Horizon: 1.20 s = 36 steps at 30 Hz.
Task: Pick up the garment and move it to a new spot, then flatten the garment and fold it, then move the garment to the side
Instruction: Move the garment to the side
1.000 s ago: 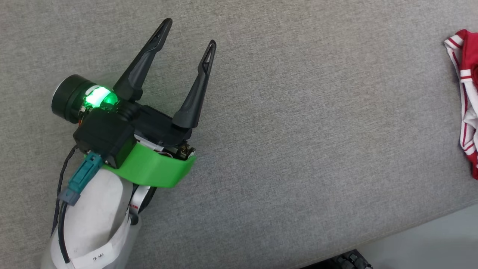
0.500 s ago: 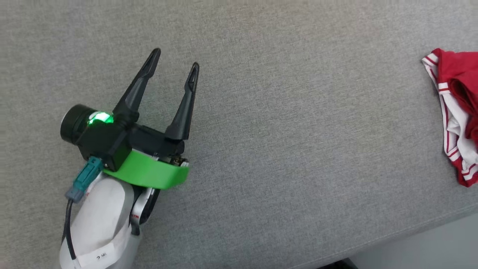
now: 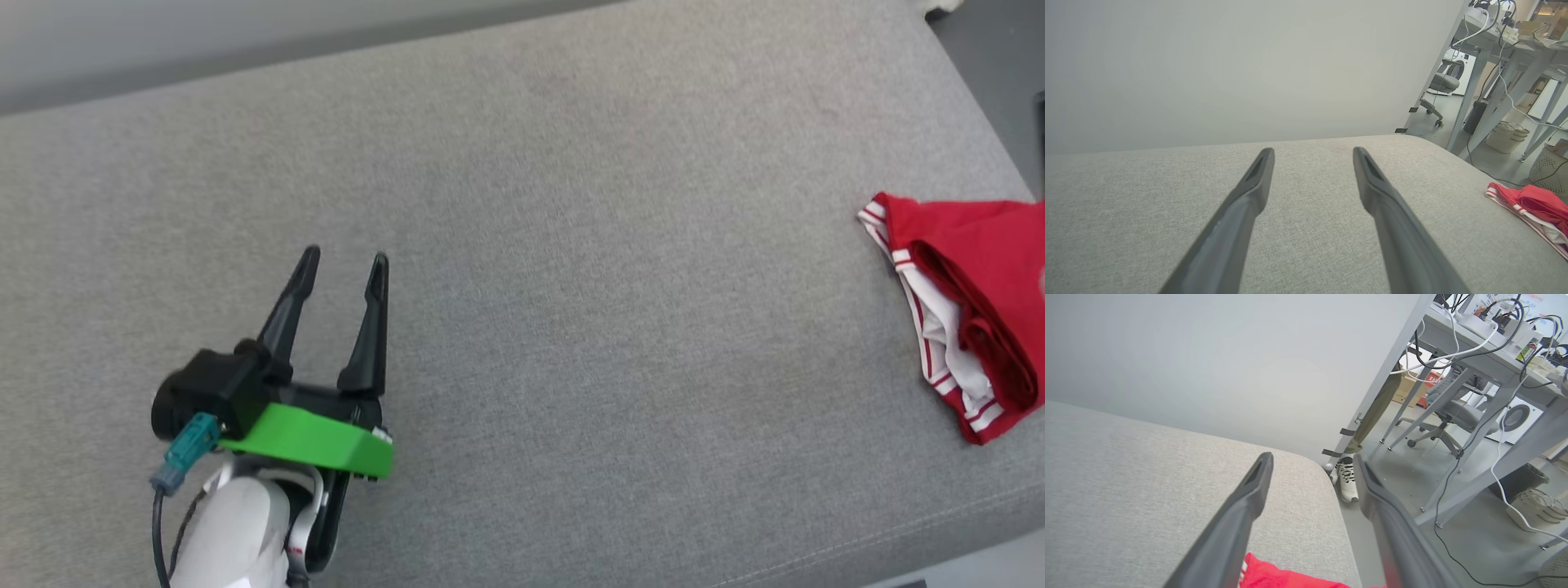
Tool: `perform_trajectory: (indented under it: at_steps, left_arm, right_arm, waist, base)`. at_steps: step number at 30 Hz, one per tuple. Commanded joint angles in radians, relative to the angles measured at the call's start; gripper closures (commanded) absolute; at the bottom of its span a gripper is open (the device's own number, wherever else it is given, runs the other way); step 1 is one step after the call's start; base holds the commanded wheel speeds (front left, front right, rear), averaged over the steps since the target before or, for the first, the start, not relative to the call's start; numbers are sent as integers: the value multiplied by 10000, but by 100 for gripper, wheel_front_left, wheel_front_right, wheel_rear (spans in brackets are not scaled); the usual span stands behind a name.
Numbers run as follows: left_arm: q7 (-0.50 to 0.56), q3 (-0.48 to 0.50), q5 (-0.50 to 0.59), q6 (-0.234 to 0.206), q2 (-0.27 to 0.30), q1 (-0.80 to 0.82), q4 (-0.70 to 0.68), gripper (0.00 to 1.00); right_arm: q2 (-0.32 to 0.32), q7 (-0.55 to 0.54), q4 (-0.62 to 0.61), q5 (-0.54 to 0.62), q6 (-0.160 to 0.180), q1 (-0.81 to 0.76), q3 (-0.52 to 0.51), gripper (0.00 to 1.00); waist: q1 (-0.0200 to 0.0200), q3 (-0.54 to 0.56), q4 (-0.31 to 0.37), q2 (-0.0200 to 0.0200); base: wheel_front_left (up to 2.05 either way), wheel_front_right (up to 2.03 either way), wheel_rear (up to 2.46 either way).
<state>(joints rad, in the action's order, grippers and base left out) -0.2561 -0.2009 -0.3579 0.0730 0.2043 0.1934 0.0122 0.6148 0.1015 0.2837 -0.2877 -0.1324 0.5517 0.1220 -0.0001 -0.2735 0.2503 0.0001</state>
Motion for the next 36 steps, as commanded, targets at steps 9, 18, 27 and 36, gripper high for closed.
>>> perform_trajectory:
  at_steps: [9,18,27,36]
  left_arm:
    - [-55,522,-121,47,-614,-1180,538,0]
    - [-56,475,497,388,-961,-1721,532,0]
    - [-56,1039,862,500,-1287,-2063,515,0]
    - [-56,1257,954,563,-1421,-2066,718,0]
  right_arm:
    - [-2413,342,-2702,-184,17,-2746,-897,0]
    - [-3664,861,-3248,706,17,-4576,-1097,0]
    - [-4773,1378,-2913,1364,17,-5413,-977,0]
    - [-4931,1560,-2671,1473,17,-5365,-832,0]
  waist:
    - [1,1957,-1192,-1]
    - [1,2336,-1830,-1]
    - [1,2420,-2035,-1]
    - [1,2401,-1998,-1]
  base:
    - [0,0,0]
    - [0,0,0]
    - [0,0,0]
    - [0,0,0]
